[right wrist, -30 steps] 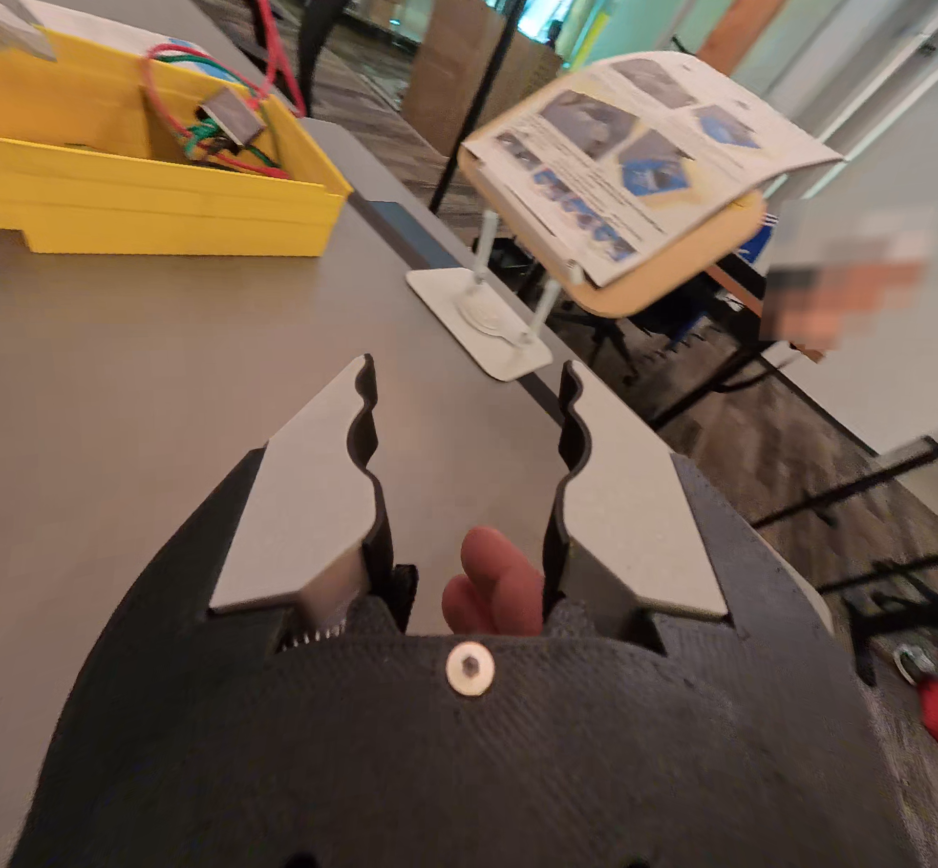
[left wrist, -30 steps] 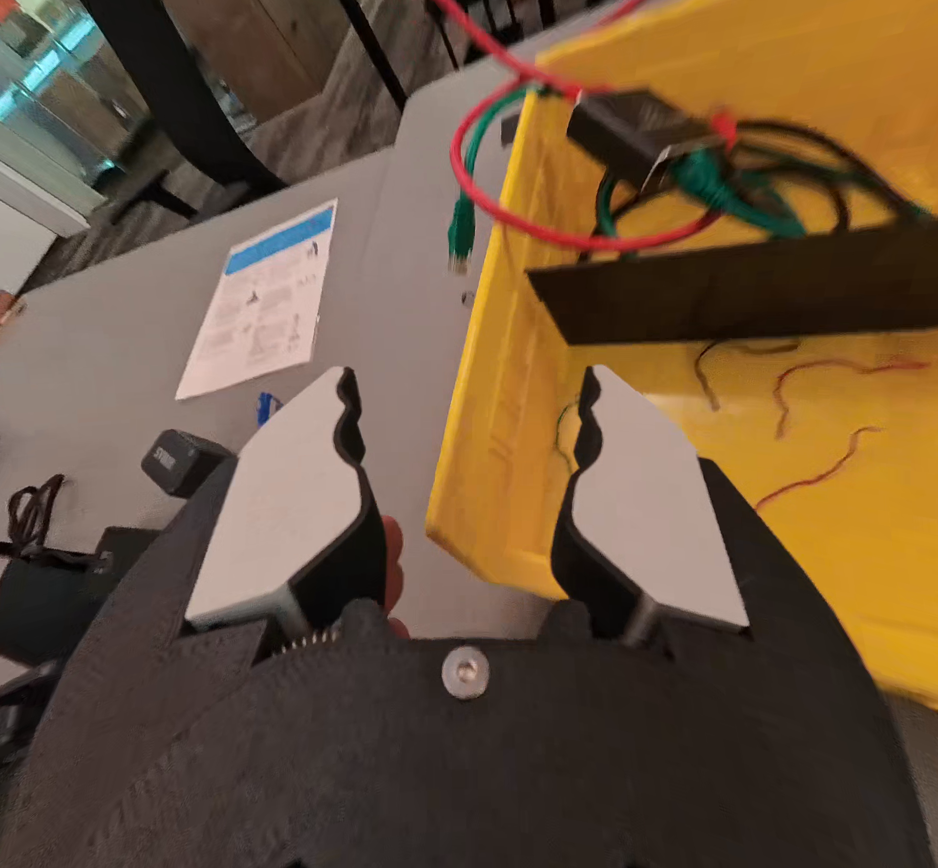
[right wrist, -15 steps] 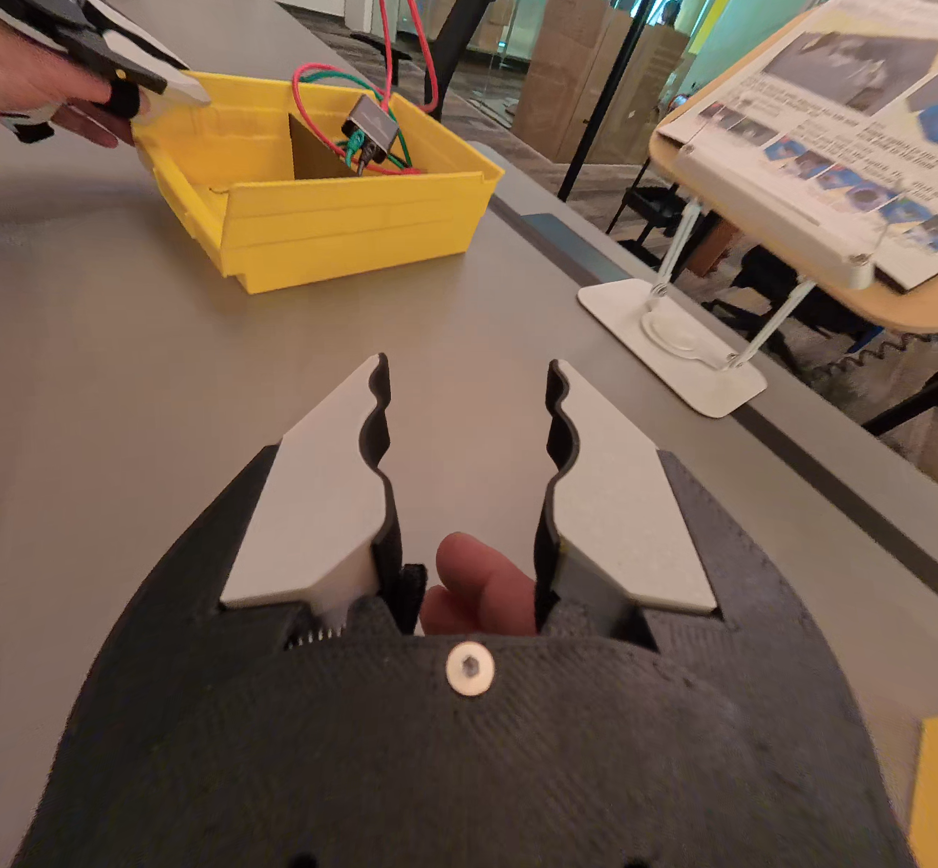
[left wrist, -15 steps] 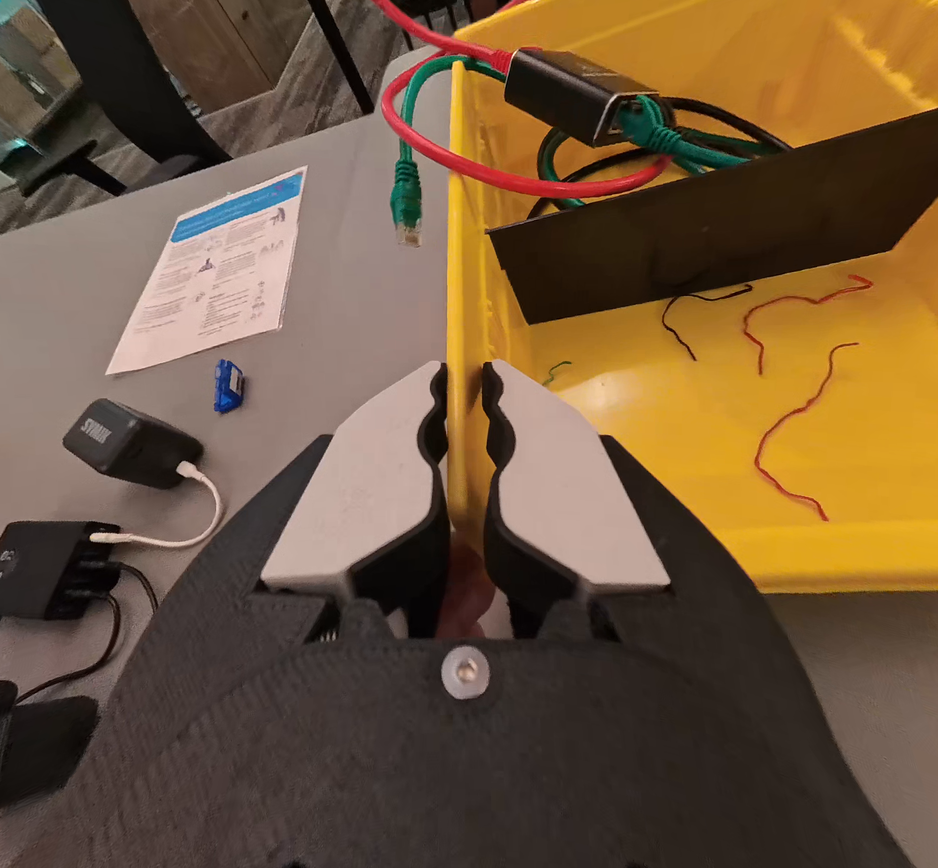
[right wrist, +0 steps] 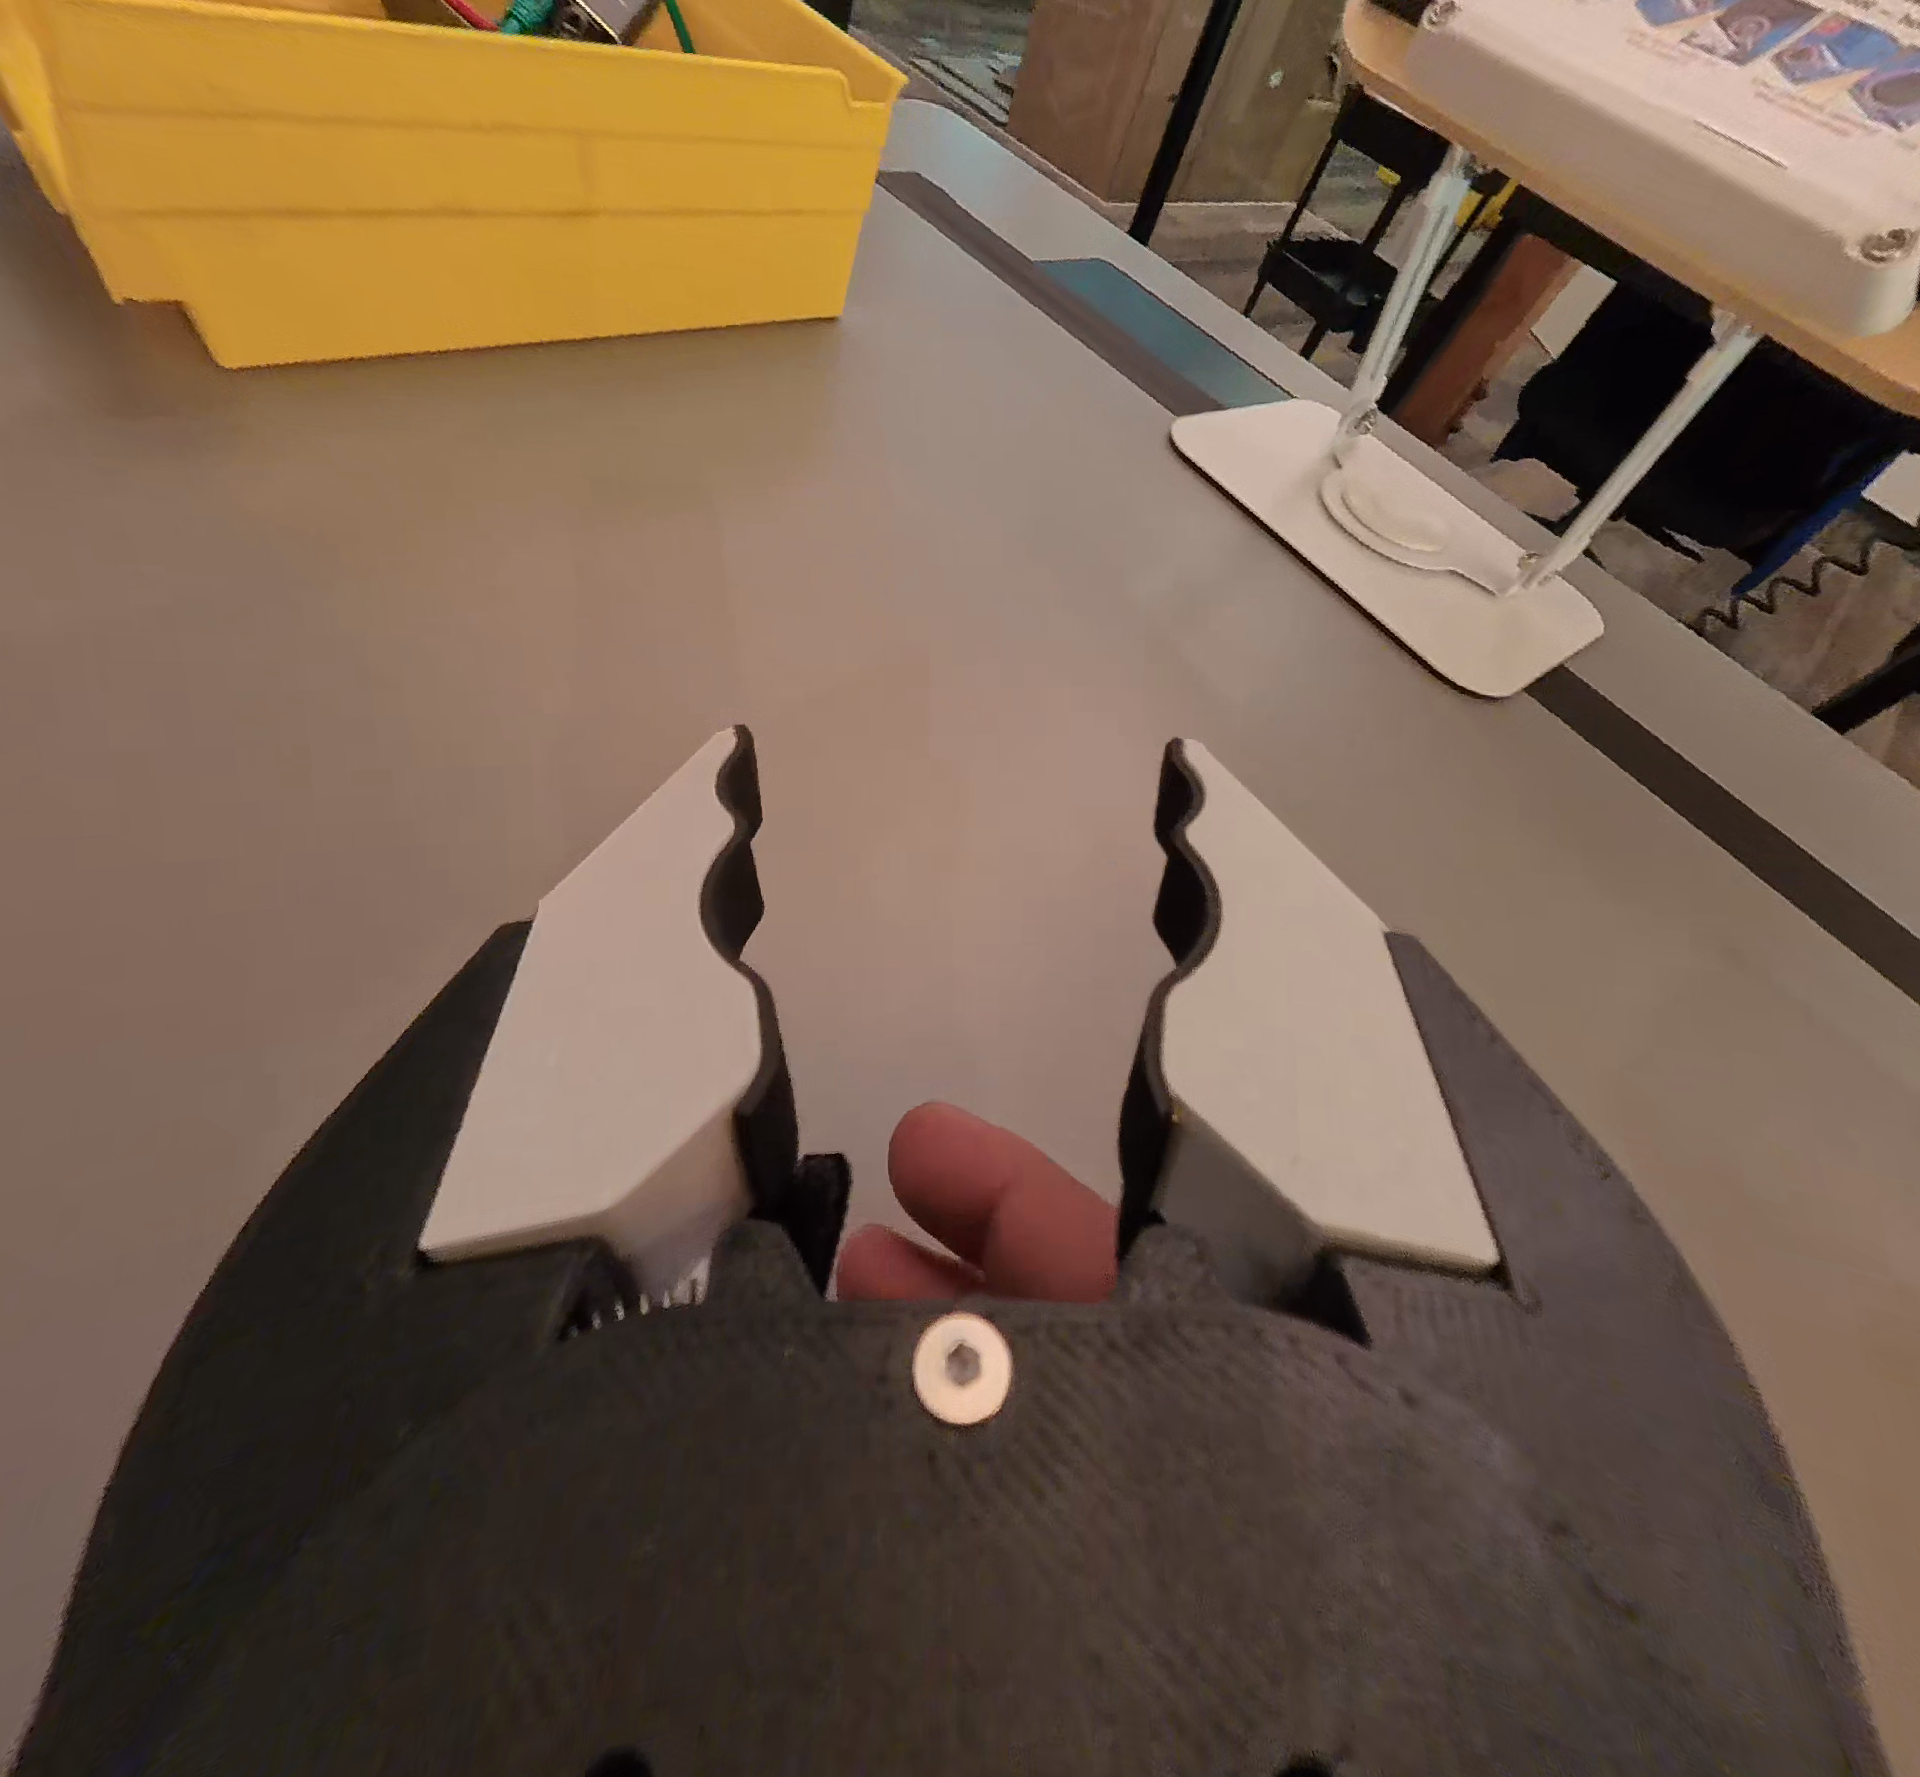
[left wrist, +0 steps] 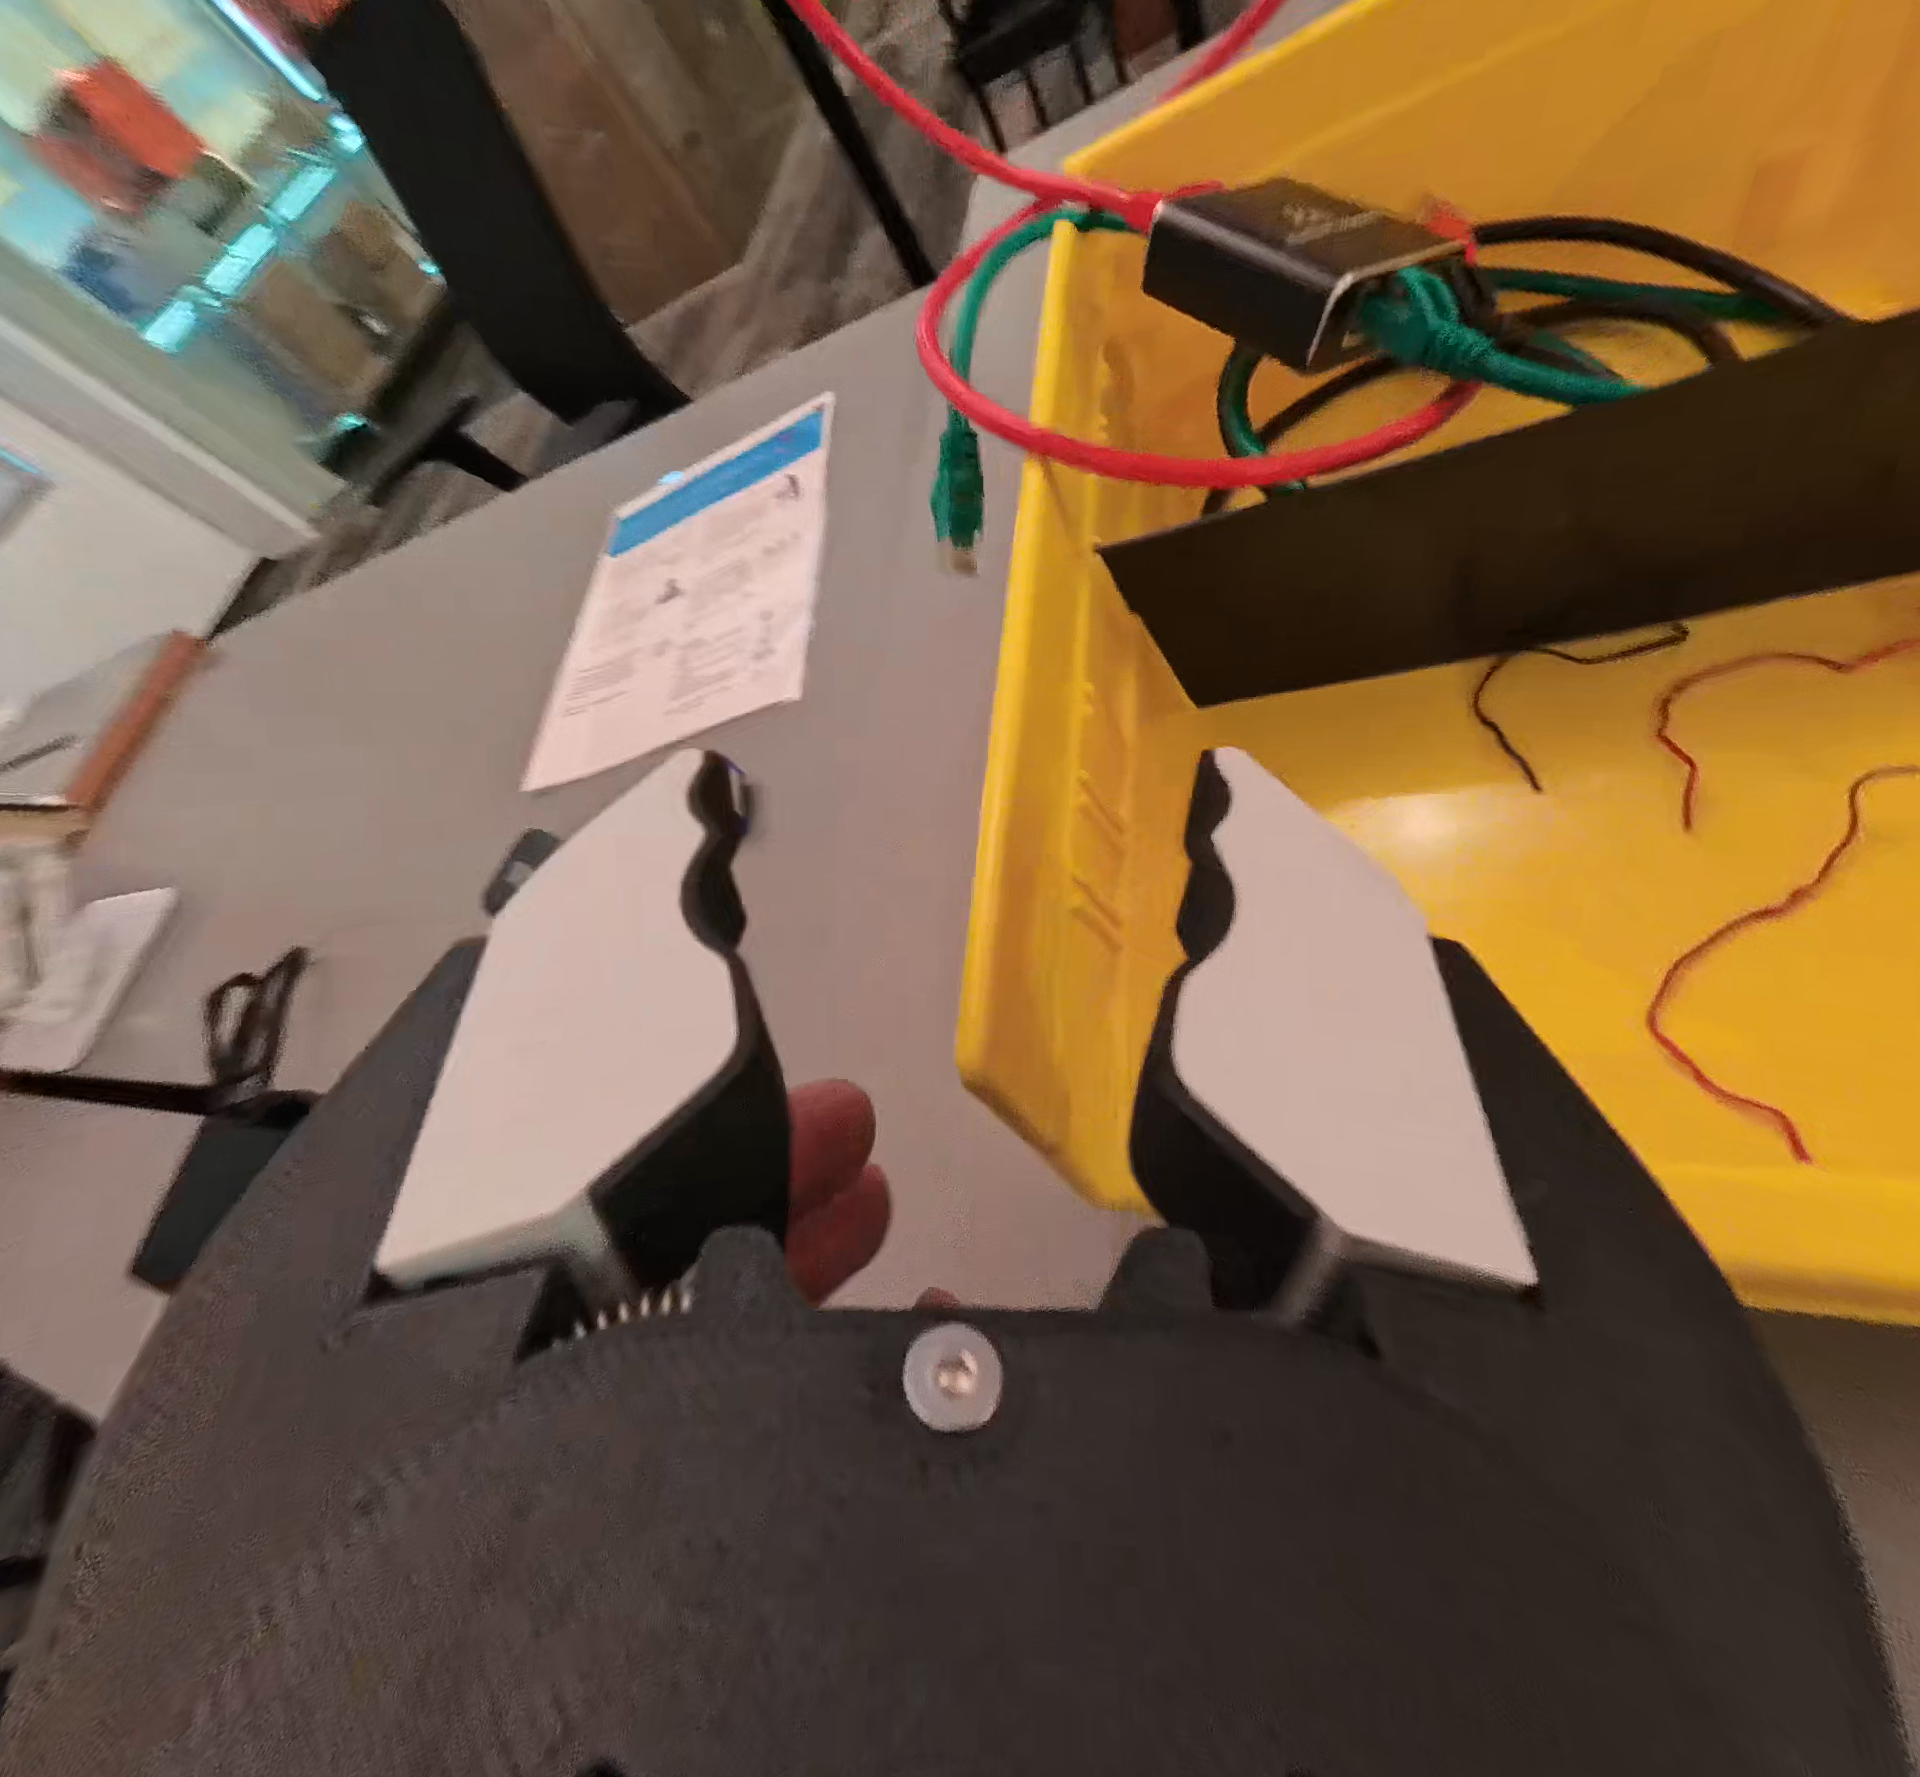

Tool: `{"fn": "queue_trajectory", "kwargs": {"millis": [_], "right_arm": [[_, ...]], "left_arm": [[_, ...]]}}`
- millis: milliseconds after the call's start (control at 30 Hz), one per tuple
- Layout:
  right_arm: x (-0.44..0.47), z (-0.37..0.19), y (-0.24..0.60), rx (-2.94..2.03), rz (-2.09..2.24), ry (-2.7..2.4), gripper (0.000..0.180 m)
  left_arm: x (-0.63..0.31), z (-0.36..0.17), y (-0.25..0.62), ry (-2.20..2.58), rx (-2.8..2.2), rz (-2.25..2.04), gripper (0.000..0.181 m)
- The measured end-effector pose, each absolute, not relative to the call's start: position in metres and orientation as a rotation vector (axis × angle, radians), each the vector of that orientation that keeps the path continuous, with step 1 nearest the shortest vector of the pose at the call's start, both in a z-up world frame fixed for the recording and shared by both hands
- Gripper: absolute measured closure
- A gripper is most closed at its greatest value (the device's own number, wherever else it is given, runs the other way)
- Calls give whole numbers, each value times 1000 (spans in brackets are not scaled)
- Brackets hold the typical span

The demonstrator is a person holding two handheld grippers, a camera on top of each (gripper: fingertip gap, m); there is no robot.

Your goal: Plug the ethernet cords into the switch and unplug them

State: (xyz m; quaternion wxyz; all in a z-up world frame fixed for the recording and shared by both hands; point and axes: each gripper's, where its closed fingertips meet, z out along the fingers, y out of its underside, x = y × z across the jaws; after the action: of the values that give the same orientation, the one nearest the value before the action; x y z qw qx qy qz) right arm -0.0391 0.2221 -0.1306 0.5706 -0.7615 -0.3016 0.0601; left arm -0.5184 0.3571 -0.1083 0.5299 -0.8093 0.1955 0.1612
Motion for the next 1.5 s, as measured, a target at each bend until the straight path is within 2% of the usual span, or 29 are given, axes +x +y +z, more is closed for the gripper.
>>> {"fn": "queue_trajectory", "kwargs": {"millis": [133, 867, 933, 967, 1033, 1100, 1267, 1300, 1367, 1433, 1500], "right_arm": [[-30, -137, 225, -1805, 103, -699, 104], [-27, -157, 223, -1835, 30, -778, 104], [-27, -157, 223, -1836, 24, -778, 104], [-28, -157, 223, -1835, 26, -778, 104], [-30, -158, 223, -1834, 34, -779, 105], [-33, -159, 222, -1835, 42, -788, 105], [-35, -156, 223, -1822, 57, -789, 105], [-35, -154, 223, -1819, 63, -784, 105], [-35, -154, 222, -1819, 71, -778, 105], [-36, -154, 221, -1816, 69, -785, 105], [-37, -153, 220, -1808, 60, -797, 105]], "left_arm": [[-495, -96, 354, 492, -1948, 517, 81], [-467, -99, 359, 552, -1945, 590, 79], [-467, -93, 358, 550, -1921, 587, 93], [-462, -93, 357, 552, -1934, 523, 112], [-450, -86, 360, 506, -1942, 349, 135], [-441, -77, 368, 503, -1961, 254, 143], [-426, -92, 412, 470, -2184, -14, 119], [-422, -99, 420, 415, -2259, -144, 107], [-416, -107, 430, 371, -2351, -279, 109], [-420, -117, 443, 317, -2410, -287, 102], [-420, -126, 453, 294, -2452, -316, 108]]}}
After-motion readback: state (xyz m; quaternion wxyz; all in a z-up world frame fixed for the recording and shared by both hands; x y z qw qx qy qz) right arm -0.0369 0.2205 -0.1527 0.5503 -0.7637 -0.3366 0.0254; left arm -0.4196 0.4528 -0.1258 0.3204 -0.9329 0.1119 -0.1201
